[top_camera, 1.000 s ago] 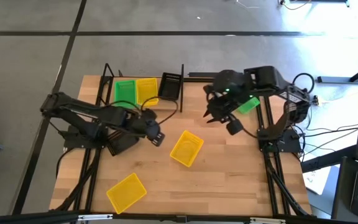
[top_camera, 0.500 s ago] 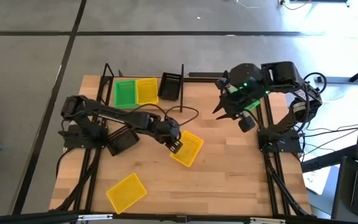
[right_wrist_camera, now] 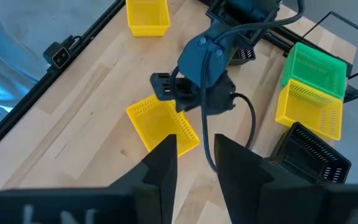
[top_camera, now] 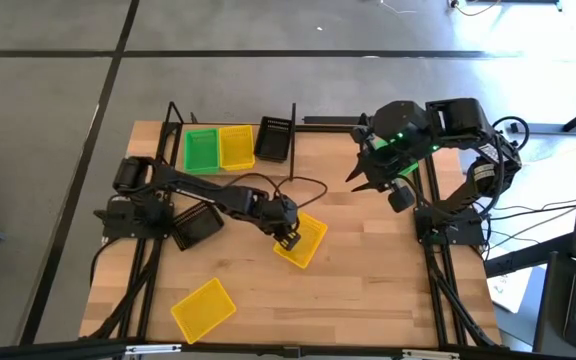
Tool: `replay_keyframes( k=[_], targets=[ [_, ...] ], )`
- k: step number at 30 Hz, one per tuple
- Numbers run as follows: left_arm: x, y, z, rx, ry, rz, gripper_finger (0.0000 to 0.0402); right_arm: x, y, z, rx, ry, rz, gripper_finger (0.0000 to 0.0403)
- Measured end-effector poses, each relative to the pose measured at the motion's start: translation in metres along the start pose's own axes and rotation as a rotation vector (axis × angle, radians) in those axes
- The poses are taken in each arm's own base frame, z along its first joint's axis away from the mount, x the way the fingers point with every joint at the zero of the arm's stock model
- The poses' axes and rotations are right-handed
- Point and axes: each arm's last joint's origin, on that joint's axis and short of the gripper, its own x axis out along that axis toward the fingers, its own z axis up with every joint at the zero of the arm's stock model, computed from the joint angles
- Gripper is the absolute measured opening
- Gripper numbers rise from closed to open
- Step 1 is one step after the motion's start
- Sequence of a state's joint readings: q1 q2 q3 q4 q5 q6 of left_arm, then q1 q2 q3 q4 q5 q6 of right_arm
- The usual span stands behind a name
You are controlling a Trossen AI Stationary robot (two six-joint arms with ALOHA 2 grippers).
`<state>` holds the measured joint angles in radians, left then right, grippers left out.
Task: Stack baskets on shelf by color
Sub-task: Stack the top yellow basket on the yellow basket on the shelf
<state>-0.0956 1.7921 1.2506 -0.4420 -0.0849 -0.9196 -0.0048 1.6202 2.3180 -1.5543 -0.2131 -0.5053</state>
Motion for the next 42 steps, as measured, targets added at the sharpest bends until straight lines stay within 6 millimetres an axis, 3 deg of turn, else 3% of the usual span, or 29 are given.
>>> replay_keyframes(
  k=[17, 42],
  targets=[
    [-0.001, 0.003, 0.001, 0.016, -0.036, 0.052, 0.0086, 0.0, 0.0, 0.0, 0.0, 0.0, 0.0, 0.0107],
    [0.047, 0.009, -0.008, 0.022, -0.02, 0.112, 0.0086, 0.0, -0.001, 0.0, 0.0, 0.018, -0.031, 0.0107]
  ],
)
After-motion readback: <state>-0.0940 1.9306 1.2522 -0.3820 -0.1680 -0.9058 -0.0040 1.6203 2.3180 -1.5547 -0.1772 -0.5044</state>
